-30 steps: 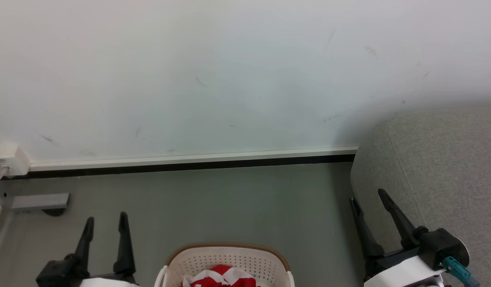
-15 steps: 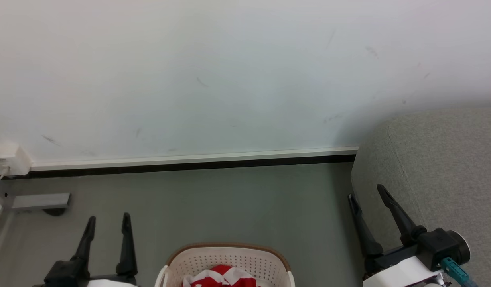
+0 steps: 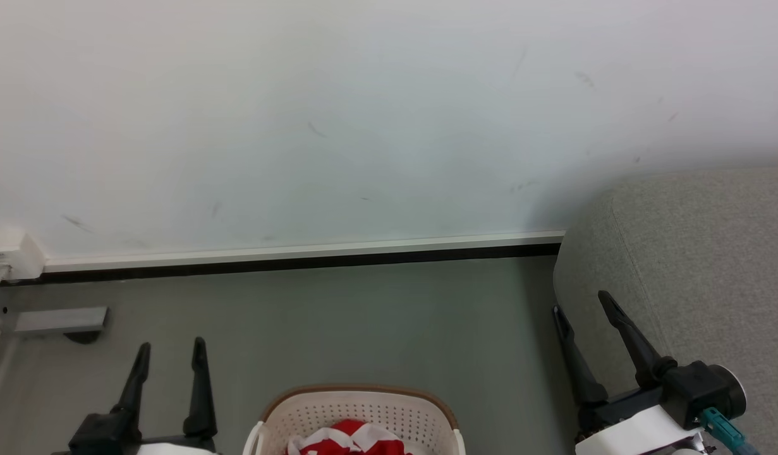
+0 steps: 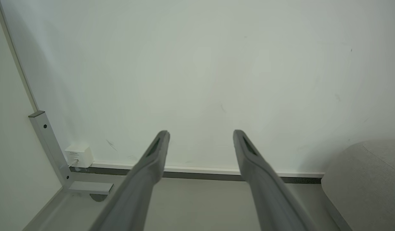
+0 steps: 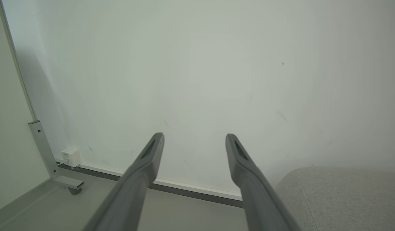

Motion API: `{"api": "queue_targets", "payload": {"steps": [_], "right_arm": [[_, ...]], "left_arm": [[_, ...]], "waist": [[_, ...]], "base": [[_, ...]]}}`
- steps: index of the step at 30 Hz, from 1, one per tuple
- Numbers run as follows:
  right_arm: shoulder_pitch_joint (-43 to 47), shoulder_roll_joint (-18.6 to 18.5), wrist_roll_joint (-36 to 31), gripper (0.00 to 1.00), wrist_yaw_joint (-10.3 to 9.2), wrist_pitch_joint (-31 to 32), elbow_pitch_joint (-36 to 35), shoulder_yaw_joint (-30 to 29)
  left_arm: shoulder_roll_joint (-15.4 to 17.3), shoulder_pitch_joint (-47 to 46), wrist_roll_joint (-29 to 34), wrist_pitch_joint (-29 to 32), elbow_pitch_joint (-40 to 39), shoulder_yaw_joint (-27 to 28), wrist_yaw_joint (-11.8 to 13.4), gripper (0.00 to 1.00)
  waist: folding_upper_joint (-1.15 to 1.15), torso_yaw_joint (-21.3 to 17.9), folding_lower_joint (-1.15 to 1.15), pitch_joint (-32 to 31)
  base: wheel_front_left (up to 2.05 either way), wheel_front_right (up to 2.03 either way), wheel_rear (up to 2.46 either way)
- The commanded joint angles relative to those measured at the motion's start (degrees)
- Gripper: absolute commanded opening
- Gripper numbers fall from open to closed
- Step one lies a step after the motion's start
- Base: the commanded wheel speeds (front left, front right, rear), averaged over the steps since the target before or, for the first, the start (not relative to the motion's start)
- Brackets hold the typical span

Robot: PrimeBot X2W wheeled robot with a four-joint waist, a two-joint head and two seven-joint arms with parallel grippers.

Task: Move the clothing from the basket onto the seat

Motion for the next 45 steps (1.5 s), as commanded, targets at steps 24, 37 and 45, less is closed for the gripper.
{"api": "queue_targets", "payload": {"steps": [24, 37, 45], "right_arm": [[-4.09, 0.19, 0.44, 1.0, -0.12, -0.19, -3.01, -2.67], [-9.45, 1.12, 0.68, 1.0, -0.12, -0.19, -6.0, -3.87], [-13.45, 1.79, 0.71, 1.0, -0.12, -0.18, -8.63, -4.79]], "left_arm": [[0.35, -5.22, -4.8, -0.04, 7.41, -0.02, -2.69, 1.0], [1.3, -15.94, -3.56, -0.04, 24.75, -1.77, -7.13, 1.0], [3.49, -24.73, -6.35, -0.04, 40.07, -6.96, -7.98, 1.0]], "waist": [[0.0, -4.86, 0.0, 11.17], [0.0, -7.34, 0.0, 22.9], [0.0, -9.22, 0.0, 30.13]], "base": [[0.0, 0.0, 0.0], [0.0, 0.0, 0.0], [0.0, 0.0, 0.0]]}}
